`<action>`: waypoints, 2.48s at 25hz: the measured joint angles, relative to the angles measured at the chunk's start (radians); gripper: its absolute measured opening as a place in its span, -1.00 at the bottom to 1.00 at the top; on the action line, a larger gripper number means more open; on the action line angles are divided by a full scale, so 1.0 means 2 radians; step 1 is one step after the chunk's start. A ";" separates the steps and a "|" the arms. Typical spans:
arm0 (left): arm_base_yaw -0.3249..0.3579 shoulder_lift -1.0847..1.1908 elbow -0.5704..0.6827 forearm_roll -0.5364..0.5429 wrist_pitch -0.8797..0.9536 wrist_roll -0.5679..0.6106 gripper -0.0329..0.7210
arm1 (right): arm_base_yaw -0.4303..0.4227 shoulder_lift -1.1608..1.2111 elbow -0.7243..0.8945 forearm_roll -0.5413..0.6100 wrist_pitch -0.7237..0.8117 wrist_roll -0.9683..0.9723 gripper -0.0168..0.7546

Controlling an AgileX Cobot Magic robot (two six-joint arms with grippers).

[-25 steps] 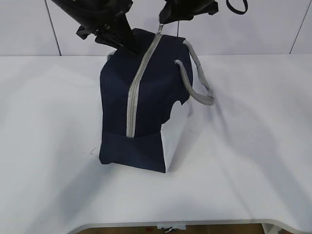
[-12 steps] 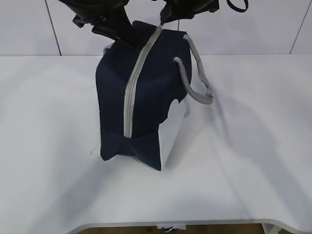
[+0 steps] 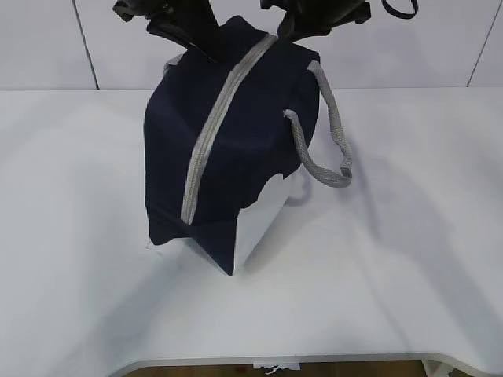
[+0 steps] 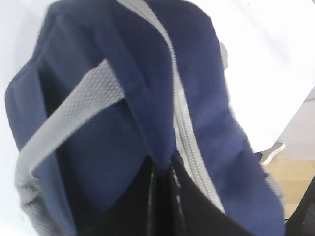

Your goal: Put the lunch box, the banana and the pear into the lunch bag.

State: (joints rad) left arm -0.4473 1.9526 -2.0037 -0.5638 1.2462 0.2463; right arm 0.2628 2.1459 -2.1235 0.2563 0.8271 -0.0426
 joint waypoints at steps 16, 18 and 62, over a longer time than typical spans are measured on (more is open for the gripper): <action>0.000 -0.020 0.001 0.015 0.013 -0.003 -0.93 | -0.006 0.043 -0.003 0.001 0.042 0.002 -0.95; 0.000 -0.013 0.001 0.015 0.013 -0.003 -0.93 | -0.006 0.043 -0.003 0.000 0.045 0.002 -0.95; -0.001 -0.036 -0.001 0.158 0.000 -0.057 -0.04 | -0.007 -0.166 0.048 -0.106 0.214 0.000 0.14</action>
State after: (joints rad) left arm -0.4496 1.8813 -2.0055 -0.2474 1.2456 0.1330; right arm 0.2494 1.8135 -2.0267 0.0447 1.2554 -0.0417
